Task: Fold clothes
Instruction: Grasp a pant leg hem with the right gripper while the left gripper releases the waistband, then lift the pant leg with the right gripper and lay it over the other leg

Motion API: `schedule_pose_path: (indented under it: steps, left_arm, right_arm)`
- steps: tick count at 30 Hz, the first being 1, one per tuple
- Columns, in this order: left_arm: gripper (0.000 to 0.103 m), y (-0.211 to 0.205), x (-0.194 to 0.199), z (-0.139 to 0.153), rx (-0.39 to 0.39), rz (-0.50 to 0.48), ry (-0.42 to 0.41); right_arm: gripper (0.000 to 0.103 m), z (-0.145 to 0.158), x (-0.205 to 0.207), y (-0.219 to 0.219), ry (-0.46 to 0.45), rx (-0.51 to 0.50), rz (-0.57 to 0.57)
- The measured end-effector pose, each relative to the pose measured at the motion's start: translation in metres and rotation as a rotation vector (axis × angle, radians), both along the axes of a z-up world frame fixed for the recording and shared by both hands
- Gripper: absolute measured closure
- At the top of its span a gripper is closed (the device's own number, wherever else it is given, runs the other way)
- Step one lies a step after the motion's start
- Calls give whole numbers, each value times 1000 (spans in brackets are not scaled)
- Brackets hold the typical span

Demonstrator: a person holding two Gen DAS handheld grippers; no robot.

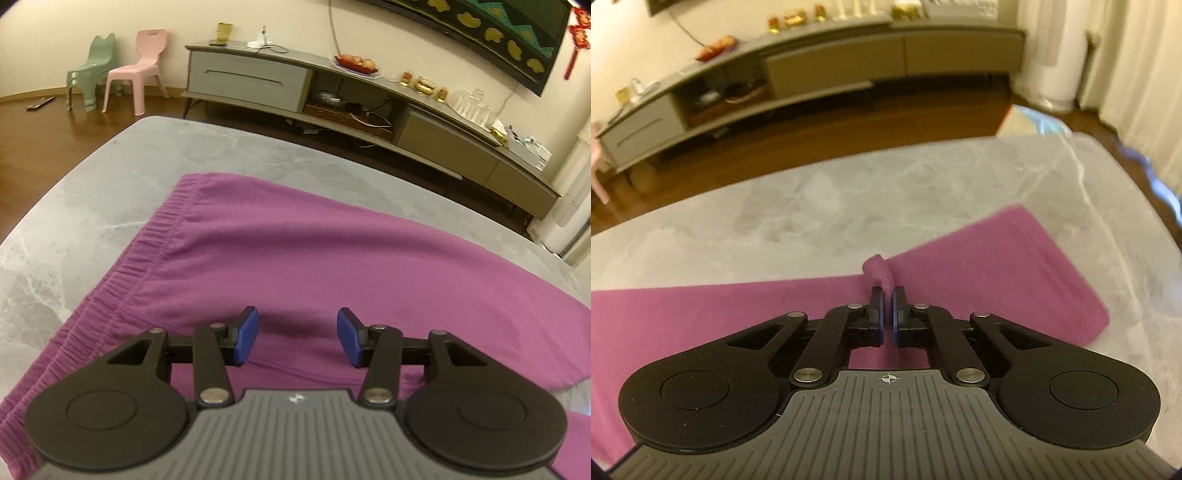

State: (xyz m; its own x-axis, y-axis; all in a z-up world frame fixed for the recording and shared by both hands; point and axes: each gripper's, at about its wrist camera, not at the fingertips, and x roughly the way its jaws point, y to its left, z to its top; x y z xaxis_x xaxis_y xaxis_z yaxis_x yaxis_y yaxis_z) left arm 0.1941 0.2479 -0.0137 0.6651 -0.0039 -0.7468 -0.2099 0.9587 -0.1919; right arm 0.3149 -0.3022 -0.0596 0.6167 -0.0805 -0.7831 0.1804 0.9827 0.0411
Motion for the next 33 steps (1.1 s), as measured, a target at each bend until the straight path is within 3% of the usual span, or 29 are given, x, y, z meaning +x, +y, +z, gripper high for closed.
schedule_pose_path:
  steps: [5, 7, 11, 12, 13, 15, 17, 19, 21, 26, 28, 29, 30, 31, 33]
  left_arm:
    - [55, -5, -1, 2, -39, -20, -12]
    - [55, -5, -1, 0, -39, -18, -9]
    - [55, -5, 1, -3, -59, -13, -2]
    - [55, -7, 1, -3, -66, -16, -1]
    - [55, -9, 2, -4, -72, -19, 1]
    - [55, -14, 2, -3, -82, -28, -3]
    - [55, -21, 1, -2, -91, -38, -9]
    - [55, -27, 0, -1, -100, -48, -15]
    - [53, -33, -1, 0, -109, -59, -21]
    - [52, -42, -1, 1, -94, -90, -27]
    - [52, -40, -2, 2, -72, -89, -29]
    - [52, -38, -3, 2, -68, -90, -30]
    - [52, -36, -4, 2, -67, -88, -32]
    - [52, -34, -4, 1, -69, -85, -31]
    - [52, -30, -3, -1, -86, -81, -28]
  right_arm:
    - [103, 33, -83, 30, -223, -132, 196]
    - [103, 41, -133, 44, -293, -207, 331]
    - [102, 21, -212, 57, -151, -366, 502]
    - [94, 20, -219, 57, -124, -357, 501]
    - [73, 20, -227, 56, -97, -349, 499]
    - [57, 20, -242, 56, -51, -326, 492]
    - [56, 40, -240, 58, -96, -238, 436]
    - [48, 59, -232, 63, -152, -148, 374]
    - [46, 64, -207, 75, -163, -96, 332]
    - [44, 15, -137, 98, -38, -129, 273]
    - [47, -4, -124, 88, -5, -88, 233]
    - [55, -8, -120, 81, -5, -63, 214]
    - [82, -5, -120, 75, -8, -50, 187]
    - [103, -3, -121, 70, -13, -39, 161]
    - [103, 7, -130, 60, -39, -29, 111]
